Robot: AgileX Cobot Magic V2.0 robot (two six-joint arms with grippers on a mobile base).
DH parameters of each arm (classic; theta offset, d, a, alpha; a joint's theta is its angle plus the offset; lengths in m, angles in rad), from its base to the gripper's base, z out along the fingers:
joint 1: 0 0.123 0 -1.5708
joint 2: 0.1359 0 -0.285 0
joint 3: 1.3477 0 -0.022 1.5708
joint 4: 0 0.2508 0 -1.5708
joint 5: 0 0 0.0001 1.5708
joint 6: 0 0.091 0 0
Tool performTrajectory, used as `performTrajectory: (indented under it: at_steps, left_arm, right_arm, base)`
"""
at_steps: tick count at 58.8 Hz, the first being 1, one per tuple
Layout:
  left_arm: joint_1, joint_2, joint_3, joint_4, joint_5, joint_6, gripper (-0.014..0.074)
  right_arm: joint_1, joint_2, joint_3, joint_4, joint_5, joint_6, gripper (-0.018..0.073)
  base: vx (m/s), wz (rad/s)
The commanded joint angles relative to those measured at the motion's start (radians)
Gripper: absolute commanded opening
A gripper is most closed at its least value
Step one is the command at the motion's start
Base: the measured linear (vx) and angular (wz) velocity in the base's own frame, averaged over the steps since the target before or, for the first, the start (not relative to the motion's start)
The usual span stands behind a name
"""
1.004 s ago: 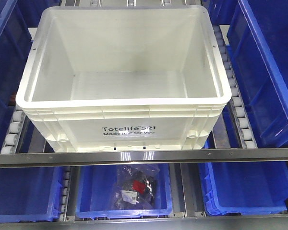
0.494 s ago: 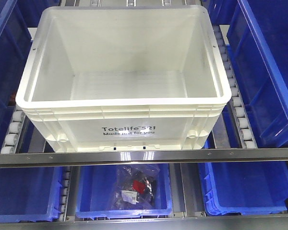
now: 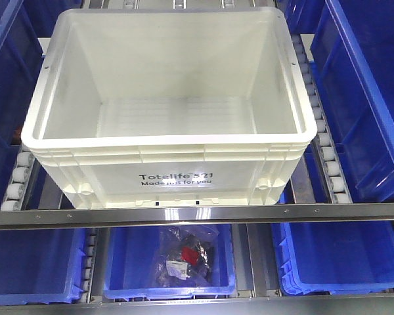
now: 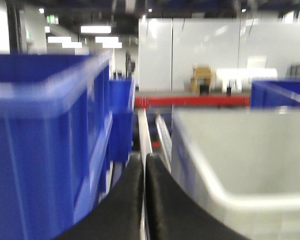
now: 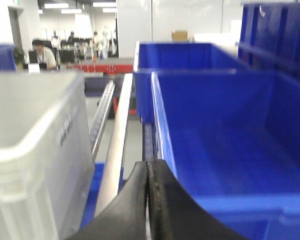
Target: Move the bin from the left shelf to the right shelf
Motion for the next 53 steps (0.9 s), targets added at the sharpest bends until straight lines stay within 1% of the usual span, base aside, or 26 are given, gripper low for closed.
performTrajectory:
  at_steps: [1,10,16,21,26,32,44,50,53]
  left_arm:
    - [0.001,0.004,-0.152,-0.010,0.030,-0.009,-0.0008]
    - [0.001,0.121,-0.399,-0.010,0.289,-0.009,-0.0008]
    - [0.001,0.225,-0.535,-0.010,0.405,-0.009,-0.0008]
    - [0.001,0.301,-0.606,-0.010,0.484,-0.009,-0.0008]
    - [0.001,0.360,-0.624,-0.018,0.526,-0.009,-0.0008]
    - [0.001,0.397,-0.624,-0.020,0.591,-0.009,-0.0008]
    - [0.001,0.451,-0.612,-0.017,0.602,-0.009,0.0005]
    - [0.001,0.485,-0.612,-0.017,0.619,-0.009,0.0076]
    - [0.001,0.505,-0.613,-0.019,0.621,-0.005,0.0143]
  right_arm:
    - [-0.004,0.046,-0.141,0.001,0.008,-0.004,-0.0007]
    - [-0.004,0.183,-0.363,-0.002,0.169,-0.007,-0.0007]
    - [-0.004,0.285,-0.479,-0.010,0.274,-0.007,-0.0007]
    - [-0.004,0.374,-0.554,-0.009,0.361,-0.007,-0.0007]
    - [-0.004,0.437,-0.575,-0.009,0.406,-0.007,-0.0007]
    - [-0.004,0.489,-0.565,-0.009,0.423,-0.007,-0.0007]
    - [-0.004,0.571,-0.528,-0.025,0.446,-0.007,0.0000]
    - [-0.004,0.618,-0.529,-0.037,0.458,-0.013,0.0046]
    - [-0.004,0.640,-0.529,-0.034,0.459,-0.014,0.0106]
  base:
    - [0.00,0.00]
    - [0.00,0.00]
    - [0.00,0.00]
    - [0.00,0.00]
    - [0.00,0.00]
    - [0.00,0.00]
    - [0.00,0.00]
    - [0.00,0.00]
    - [0.00,0.00]
